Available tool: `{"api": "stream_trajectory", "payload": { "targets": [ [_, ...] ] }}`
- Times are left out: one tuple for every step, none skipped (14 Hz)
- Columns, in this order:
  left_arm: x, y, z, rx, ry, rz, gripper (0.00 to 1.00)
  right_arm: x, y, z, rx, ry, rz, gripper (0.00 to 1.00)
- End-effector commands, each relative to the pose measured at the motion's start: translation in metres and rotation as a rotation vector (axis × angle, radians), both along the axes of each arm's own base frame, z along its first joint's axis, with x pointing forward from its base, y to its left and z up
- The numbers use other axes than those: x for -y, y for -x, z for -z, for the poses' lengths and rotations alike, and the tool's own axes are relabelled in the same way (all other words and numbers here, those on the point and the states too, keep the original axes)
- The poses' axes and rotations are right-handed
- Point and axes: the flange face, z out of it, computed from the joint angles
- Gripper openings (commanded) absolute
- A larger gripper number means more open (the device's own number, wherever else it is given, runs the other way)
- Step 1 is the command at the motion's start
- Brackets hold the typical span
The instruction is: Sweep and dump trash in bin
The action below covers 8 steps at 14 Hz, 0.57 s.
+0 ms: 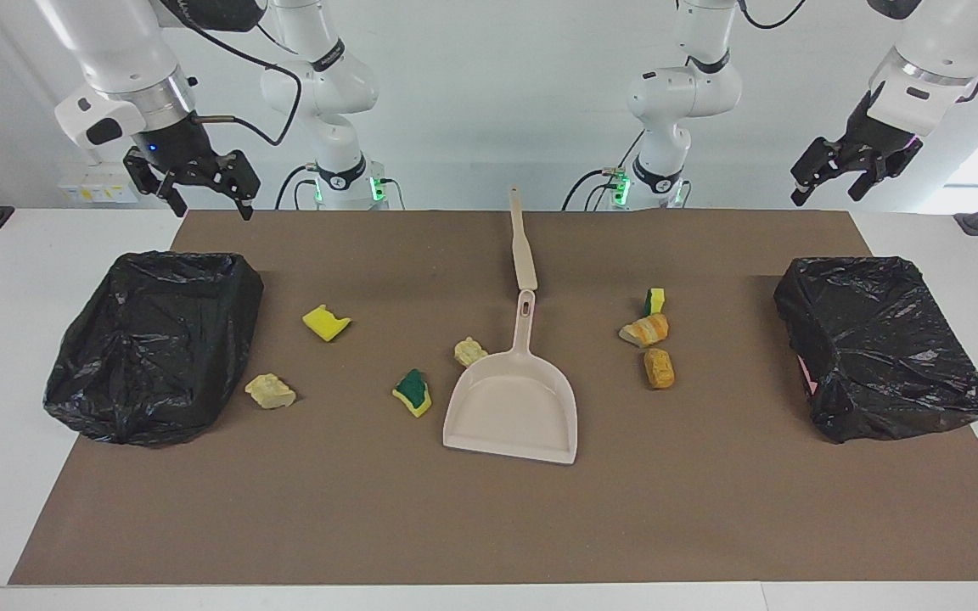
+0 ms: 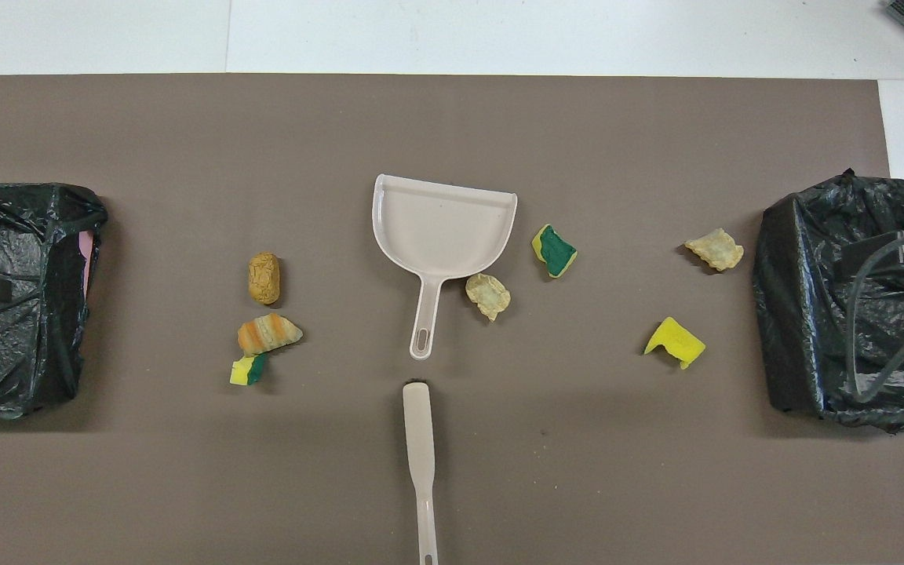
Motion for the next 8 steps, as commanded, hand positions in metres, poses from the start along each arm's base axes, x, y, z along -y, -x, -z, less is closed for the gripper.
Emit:
{"api": "stream_trajectory", "payload": {
  "targets": [
    [-0.0012, 0.0037, 0.0010, -0.006, -0.011, -0.010, 1.00, -0.0048, 0.0015, -0.0014, -0.007, -0.012, 0.016, 1.00],
    [-0.0012, 0.0037, 0.0010, -0.006, -0.011, -0.010, 1.00, -0.0067, 0.0022, -0.0014, -0.009, -0.014, 0.015, 1.00],
    [-0.0012, 0.0037, 0.0010, -0.006, -0.011, -0.010, 1.00, -0.0067, 0.0025, -0.0002, -0.010, -0.014, 0.013, 1.00],
    [-0.0012, 0.0037, 0.0010, -0.006, -0.011, -0.010, 1.00, -0.0067, 0.0037, 0.0011, -0.015, -0.014, 0.015, 1.00],
    [-0.0012, 0.0037, 0.0010, -0.006, -0.011, -0.010, 1.00, -0.0059, 0.0049, 0.0017, -0.018, -0.014, 0.015, 1.00],
    [-0.0012, 0.0037, 0.0010, -0.006, -0.011, -0.010, 1.00, -0.0059, 0.0077, 0.0031, -0.021, -0.014, 0.016, 1.00],
    [-0.0012, 0.0037, 0.0010, -0.006, -0.011, -0.010, 1.00, -0.0051, 0.0082, 0.0038, -0.023, -0.014, 0.018, 1.00],
    [-0.0012, 0.0037, 0.0010, -0.006, -0.011, -0.010, 1.00, -0.0051, 0.0083, 0.0038, -0.023, -0.014, 0.018, 1.00]
  ]
}}
